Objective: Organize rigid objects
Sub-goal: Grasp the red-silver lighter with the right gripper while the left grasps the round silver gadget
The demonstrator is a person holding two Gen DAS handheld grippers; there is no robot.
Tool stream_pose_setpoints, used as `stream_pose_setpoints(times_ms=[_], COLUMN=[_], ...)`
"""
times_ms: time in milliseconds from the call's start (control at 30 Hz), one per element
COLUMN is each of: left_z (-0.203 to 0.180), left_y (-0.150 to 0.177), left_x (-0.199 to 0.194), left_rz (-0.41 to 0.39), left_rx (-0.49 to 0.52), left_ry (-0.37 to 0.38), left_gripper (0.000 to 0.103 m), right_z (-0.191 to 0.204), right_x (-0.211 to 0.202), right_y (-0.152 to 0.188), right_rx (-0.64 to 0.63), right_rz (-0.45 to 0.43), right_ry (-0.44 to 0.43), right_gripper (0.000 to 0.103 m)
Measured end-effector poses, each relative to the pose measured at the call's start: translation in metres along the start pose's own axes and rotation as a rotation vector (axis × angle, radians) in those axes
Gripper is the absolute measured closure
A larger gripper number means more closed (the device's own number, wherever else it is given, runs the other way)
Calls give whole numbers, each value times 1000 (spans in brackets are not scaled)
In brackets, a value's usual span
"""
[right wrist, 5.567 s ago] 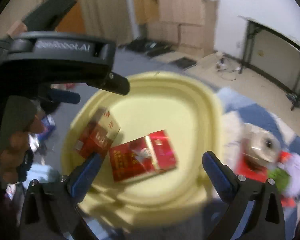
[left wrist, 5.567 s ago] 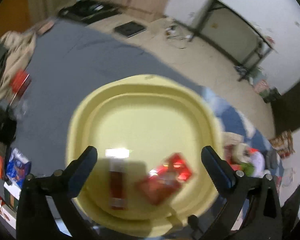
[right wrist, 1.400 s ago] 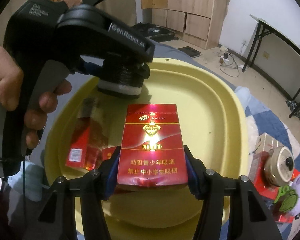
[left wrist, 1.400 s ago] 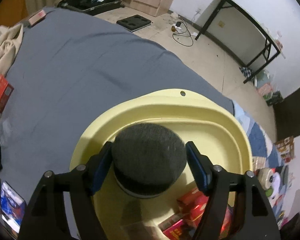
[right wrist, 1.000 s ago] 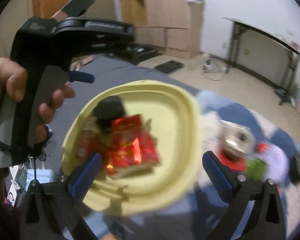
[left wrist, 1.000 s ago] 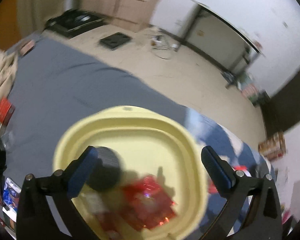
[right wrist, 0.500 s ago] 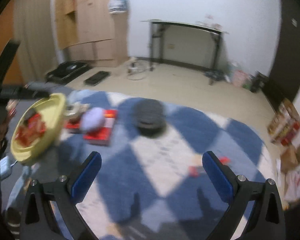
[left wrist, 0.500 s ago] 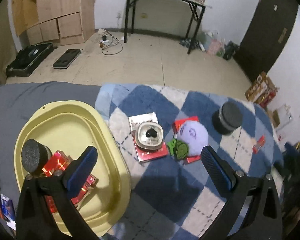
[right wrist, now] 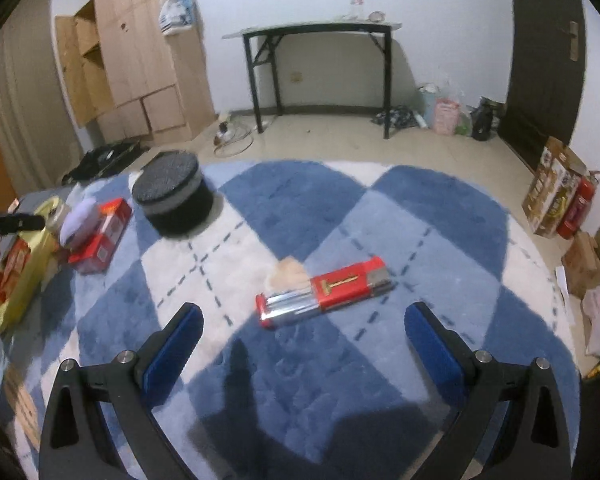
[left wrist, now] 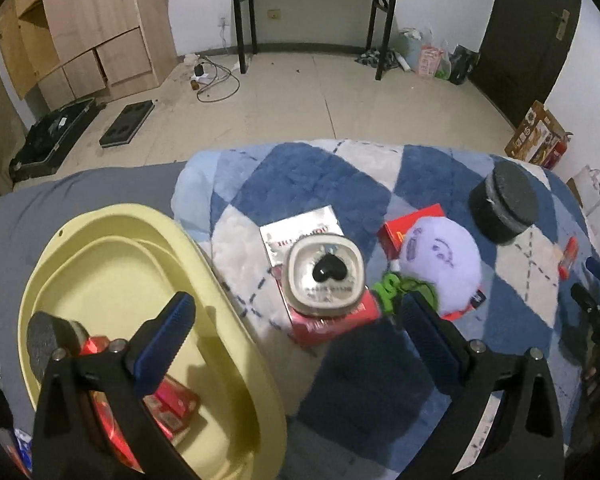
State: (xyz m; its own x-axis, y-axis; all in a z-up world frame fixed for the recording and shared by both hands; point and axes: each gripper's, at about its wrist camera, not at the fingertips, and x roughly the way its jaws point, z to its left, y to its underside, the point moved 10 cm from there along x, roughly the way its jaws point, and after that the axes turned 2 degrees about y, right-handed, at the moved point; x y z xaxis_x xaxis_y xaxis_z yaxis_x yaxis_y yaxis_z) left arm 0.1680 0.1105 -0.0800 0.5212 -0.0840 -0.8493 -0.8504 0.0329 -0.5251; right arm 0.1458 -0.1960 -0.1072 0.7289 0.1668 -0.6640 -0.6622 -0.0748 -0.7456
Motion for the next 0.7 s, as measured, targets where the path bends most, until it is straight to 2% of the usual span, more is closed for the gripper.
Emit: stream_pose_setpoints(times_ms=[100,267,367,533,600,667,700], left_z=[0,1,-2,-6,-7,-9,-9], left_y=[-3,-3,-4,-7,-3,2,2], left_x=[3,12,20,31,36,41,41], left_rz=[1,10,16,25,38,56,52], left_rx=[3,7,22,-1,-8,-26,-32], left_ry=[16,31,32,41,44,57,60], left_gripper=[1,2,2,10,30,38,38], right_z=[-8,-23,-31,-31,-32,-33,-34], right_x=[15,24,36,48,52,54,55], right_y=[7,2,2,-3,-5,-5,-5], right_rx=[-13,-32,-26,-46,-46,-48,-50], right_rz=[20,19,45,39,34,31,30], right_ry=[9,78,75,105,107,105,108], right_gripper=[0,0,0,0,0,6,9])
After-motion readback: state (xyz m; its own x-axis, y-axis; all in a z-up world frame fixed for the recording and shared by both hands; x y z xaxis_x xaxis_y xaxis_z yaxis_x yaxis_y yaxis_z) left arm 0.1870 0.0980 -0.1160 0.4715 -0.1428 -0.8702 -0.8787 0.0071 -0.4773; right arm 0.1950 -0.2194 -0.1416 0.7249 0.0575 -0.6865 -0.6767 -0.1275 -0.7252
